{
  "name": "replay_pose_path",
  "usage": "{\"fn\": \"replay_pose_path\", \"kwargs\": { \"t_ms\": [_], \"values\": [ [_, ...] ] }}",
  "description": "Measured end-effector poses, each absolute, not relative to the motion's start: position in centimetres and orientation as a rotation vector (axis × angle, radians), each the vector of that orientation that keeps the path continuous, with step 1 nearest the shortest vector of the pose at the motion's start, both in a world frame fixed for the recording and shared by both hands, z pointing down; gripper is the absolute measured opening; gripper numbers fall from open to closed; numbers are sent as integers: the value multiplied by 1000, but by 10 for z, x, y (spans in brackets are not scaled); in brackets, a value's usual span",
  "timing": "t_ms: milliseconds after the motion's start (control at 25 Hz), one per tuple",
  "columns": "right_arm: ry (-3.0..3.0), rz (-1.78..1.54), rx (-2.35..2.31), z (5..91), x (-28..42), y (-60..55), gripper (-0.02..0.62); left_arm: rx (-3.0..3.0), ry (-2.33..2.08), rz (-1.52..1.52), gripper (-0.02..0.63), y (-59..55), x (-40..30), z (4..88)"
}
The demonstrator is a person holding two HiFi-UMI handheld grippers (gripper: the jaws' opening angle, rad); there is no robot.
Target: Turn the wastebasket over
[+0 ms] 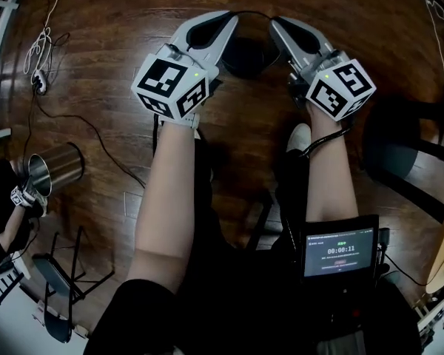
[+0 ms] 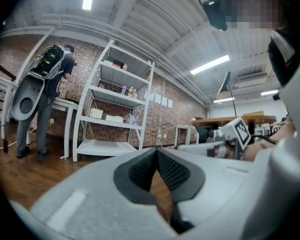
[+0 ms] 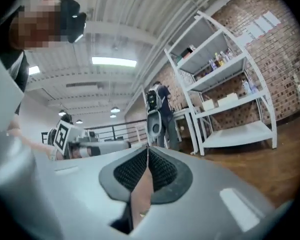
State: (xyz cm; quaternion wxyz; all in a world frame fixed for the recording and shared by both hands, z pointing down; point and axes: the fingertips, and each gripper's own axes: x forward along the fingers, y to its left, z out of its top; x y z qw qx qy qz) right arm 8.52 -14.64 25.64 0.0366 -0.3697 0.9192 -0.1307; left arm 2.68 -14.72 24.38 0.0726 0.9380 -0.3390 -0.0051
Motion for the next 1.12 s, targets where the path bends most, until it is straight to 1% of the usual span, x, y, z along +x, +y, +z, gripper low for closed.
{"fn": "replay_pose_path", "kwargs": {
  "t_ms": [120,240,400,640,840,1120],
  "values": [
    [2785,-273,-1084,227,87,-145,12,2806,-1052,-43,0,-147,31,244],
    [2869,-127,-1057,228,79,-135,9,2834,-1034,-54,0,-142,41,239],
    [2925,-38,-1014,228,69,-123,9,2886,-1006,-28,0,-132,46,236],
    [2923,-55,-1004,227,68,-123,9,2863,-1019,-52,0,-125,45,240],
    [2962,-37,-965,231,58,-120,9,2882,-1034,9,0,-120,38,246],
    [2993,-49,-932,238,50,-122,9,2835,-1067,-59,0,-128,23,242]
  ]
}}
